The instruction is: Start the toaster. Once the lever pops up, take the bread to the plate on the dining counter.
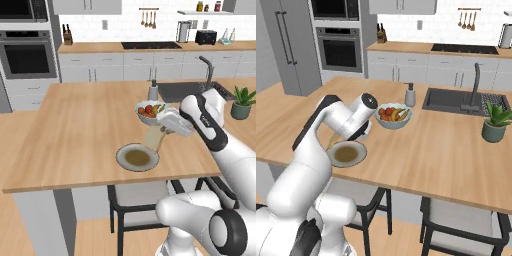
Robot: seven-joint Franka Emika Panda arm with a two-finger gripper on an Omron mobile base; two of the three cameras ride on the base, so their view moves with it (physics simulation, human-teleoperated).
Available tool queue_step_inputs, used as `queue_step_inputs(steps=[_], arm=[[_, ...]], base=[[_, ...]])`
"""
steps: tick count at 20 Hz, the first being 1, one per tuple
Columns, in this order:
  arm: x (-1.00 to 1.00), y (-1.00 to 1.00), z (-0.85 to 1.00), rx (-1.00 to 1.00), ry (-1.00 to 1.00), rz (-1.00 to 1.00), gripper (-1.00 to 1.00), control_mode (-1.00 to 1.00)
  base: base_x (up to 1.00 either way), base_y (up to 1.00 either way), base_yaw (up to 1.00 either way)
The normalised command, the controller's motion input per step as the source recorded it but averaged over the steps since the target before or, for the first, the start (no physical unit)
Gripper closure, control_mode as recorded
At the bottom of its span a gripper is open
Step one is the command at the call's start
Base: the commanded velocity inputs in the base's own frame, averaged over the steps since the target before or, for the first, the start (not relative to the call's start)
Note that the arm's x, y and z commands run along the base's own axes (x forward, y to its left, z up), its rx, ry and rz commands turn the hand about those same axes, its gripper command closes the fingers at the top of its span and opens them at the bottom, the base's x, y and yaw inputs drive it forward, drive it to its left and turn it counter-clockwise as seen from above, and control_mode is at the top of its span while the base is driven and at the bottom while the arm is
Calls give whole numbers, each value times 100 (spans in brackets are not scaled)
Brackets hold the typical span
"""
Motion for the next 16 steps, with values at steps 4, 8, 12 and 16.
queue_step_inputs(steps=[4, 8, 12, 16], arm=[[5, 49, -58, 0, -2, 0, 100, -100], [27, 60, -51, 0, -2, 0, 100, -100], [50, 36, -40, -2, 0, 0, 100, -100], [48, -2, -12, 0, 0, 0, 100, -100]], base=[[0, 0, 0], [0, 0, 0], [0, 0, 0], [0, 0, 0]])
